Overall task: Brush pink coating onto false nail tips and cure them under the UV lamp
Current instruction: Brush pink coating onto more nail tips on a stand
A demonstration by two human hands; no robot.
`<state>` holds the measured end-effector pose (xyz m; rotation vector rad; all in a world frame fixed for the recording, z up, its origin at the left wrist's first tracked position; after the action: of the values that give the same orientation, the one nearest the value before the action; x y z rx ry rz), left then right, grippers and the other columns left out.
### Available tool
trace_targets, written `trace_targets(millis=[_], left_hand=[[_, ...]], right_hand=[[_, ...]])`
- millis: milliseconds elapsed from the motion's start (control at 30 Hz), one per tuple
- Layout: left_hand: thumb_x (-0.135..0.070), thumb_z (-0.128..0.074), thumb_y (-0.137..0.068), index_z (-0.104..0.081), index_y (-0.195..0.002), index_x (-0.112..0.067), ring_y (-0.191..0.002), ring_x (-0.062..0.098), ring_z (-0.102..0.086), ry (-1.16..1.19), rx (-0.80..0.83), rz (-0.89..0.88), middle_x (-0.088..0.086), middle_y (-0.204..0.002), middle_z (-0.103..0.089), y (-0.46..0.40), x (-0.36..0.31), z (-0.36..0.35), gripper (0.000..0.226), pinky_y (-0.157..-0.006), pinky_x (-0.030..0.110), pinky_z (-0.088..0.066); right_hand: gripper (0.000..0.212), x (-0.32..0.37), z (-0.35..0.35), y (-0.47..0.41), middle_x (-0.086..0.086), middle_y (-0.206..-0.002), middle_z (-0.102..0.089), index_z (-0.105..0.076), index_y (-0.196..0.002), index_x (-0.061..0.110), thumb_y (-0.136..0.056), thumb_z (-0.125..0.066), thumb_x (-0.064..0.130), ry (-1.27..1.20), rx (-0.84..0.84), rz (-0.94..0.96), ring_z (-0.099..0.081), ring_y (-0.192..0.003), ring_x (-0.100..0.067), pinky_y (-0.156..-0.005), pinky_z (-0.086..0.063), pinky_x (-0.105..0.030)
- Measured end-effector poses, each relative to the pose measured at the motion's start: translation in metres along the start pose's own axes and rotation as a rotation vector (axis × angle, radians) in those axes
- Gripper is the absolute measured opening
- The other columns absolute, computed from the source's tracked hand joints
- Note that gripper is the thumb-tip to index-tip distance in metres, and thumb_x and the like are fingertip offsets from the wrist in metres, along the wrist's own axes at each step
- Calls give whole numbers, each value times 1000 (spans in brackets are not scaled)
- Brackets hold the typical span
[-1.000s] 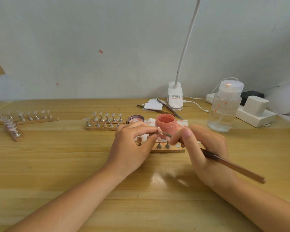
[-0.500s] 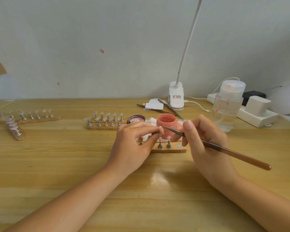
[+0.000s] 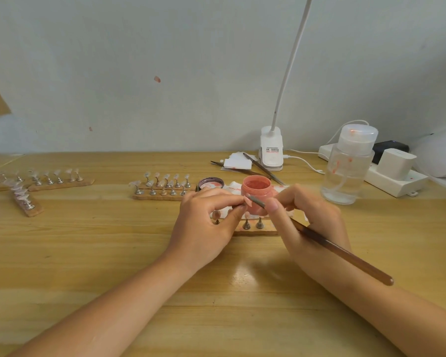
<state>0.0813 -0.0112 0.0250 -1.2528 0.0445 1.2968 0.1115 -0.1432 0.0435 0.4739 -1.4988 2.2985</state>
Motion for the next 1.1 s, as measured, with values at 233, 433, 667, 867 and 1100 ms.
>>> trace_targets(millis=[233, 433, 667, 867, 1100], left_hand=[[-24, -60, -75, -64, -86, -37, -88, -19, -50, -12, -10, -5, -34, -76, -58, 0, 3, 0, 17, -93, 48, -39], [-23, -64, -75, -68, -86, -31, -86, -6, -57, 8, 0, -51, -29, -80, -62, -1, -3, 0, 14, -86, 49, -43], [-24, -65, -74, -59, -102, -38, -82, -4, -56, -20, 12, -88, -26, -91, -64, 1, -10, -2, 32, -85, 28, -39], [-25, -65, -72, -56, -103, -43, -84, -6, -55, -15, 36, -69, -32, -83, -63, 2, -9, -4, 37, -84, 39, -39], [-30, -66, -72, -67, -91, -40, -85, -6, -55, -19, 59, -73, -23, -91, -65, 2, -12, -5, 21, -87, 38, -37]], right_hand=[[27, 4, 8, 1, 8, -61, -59, -59, -69, 21, -91, -43, 23, -122, -4, 15, -55, -58, -1, -57, -39, -9], [30, -5, 10, -1, 10, -79, -68, -60, -86, 27, -94, -36, 42, -243, -65, -97, -64, -67, -1, -60, -48, -15], [30, -9, -4, 0, 12, -95, -67, -51, -89, 41, -71, -74, 37, -16, 68, -103, -62, -96, -3, -81, -46, -19], [31, -5, -11, 0, 15, -98, -66, -53, -86, 36, -71, -75, 21, -39, 114, -44, -60, -103, -3, -88, -46, -24], [36, -3, -7, -1, 9, -90, -68, -50, -87, 36, -74, -76, 15, -13, 79, -28, -64, -92, -8, -85, -49, -25]])
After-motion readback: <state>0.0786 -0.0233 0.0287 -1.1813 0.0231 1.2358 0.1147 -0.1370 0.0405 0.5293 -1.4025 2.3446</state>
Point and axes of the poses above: each hand's wrist, its own y-axis away from the middle knuckle, its own z-axis out of the back of the hand, x = y × z, the point moved 10 cm from there along -y, towards the middle knuckle
